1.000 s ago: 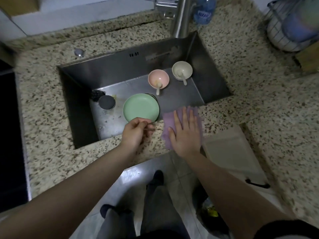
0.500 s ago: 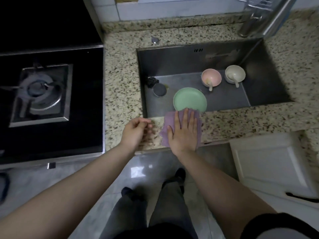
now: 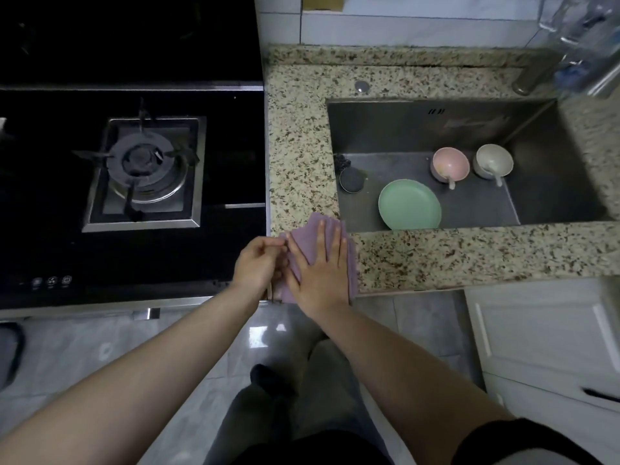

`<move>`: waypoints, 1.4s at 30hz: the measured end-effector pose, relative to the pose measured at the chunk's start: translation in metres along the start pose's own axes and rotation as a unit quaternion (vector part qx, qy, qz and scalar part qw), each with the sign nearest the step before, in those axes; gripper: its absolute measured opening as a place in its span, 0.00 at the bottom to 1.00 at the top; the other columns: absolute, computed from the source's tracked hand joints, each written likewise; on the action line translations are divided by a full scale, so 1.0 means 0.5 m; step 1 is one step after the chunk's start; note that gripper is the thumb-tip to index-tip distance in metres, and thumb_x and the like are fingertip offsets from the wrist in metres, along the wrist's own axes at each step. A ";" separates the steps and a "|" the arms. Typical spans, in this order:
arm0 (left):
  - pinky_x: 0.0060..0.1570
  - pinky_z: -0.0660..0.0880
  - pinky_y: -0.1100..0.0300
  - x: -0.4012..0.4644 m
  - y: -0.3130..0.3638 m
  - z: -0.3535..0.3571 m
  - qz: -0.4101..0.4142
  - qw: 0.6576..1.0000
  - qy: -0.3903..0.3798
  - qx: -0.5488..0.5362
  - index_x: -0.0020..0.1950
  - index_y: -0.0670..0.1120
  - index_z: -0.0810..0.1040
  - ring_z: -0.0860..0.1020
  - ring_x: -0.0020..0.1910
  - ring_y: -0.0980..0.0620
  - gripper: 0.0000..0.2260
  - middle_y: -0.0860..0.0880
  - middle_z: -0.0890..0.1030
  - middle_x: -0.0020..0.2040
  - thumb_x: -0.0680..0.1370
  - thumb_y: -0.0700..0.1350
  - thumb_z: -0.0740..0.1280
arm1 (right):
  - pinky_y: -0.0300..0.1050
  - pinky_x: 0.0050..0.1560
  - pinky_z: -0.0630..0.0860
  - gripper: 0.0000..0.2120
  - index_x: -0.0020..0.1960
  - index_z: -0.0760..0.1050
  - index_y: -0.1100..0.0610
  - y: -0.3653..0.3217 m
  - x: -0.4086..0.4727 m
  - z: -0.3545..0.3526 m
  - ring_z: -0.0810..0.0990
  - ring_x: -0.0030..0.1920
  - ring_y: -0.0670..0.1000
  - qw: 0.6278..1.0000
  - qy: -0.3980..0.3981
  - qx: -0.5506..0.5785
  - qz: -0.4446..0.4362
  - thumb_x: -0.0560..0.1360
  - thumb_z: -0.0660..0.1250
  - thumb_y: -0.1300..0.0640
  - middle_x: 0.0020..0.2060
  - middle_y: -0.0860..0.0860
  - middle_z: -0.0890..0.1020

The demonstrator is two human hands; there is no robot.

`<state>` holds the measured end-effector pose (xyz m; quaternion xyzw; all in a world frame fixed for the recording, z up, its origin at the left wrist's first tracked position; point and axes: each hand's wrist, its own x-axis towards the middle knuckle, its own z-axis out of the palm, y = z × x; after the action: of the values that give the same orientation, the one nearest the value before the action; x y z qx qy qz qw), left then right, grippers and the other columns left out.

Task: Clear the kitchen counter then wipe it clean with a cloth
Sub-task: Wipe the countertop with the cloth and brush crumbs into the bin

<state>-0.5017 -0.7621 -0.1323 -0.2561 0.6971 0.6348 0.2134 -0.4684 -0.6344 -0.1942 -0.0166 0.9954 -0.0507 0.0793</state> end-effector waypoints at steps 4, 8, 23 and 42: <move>0.47 0.80 0.53 0.047 0.029 0.001 0.035 0.999 0.004 0.018 0.50 0.47 0.81 0.83 0.45 0.48 0.06 0.46 0.85 0.46 0.80 0.43 0.64 | 0.65 0.76 0.44 0.35 0.78 0.36 0.37 -0.014 0.079 -0.001 0.35 0.77 0.67 1.000 0.013 0.020 0.017 0.77 0.49 0.34 0.78 0.63 0.37; 0.56 0.79 0.46 0.102 0.063 0.010 0.065 0.997 0.023 0.029 0.48 0.51 0.82 0.83 0.49 0.46 0.08 0.50 0.85 0.48 0.79 0.41 0.63 | 0.65 0.76 0.41 0.36 0.79 0.36 0.41 -0.008 0.186 -0.009 0.33 0.77 0.67 1.000 0.006 0.016 0.012 0.77 0.49 0.35 0.77 0.63 0.34; 0.50 0.77 0.57 0.266 0.216 0.085 0.089 0.991 0.081 -0.055 0.51 0.47 0.81 0.84 0.47 0.46 0.11 0.48 0.85 0.50 0.82 0.37 0.60 | 0.60 0.76 0.40 0.38 0.81 0.41 0.55 0.060 0.738 -0.085 0.35 0.78 0.64 1.000 0.008 -0.008 -0.025 0.78 0.41 0.33 0.79 0.60 0.39; 0.48 0.78 0.60 0.276 0.232 0.101 0.103 0.986 0.103 -0.083 0.52 0.43 0.80 0.82 0.43 0.47 0.11 0.47 0.84 0.49 0.82 0.35 0.59 | 0.56 0.78 0.43 0.30 0.81 0.41 0.57 0.089 0.857 -0.105 0.38 0.79 0.59 0.990 0.015 0.005 -0.137 0.83 0.37 0.45 0.80 0.56 0.42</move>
<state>-0.6833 -0.7163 -0.1332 -0.2635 0.6829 0.6794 0.0522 -0.9008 -0.6025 -0.2142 -0.1519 0.9845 -0.0667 0.0567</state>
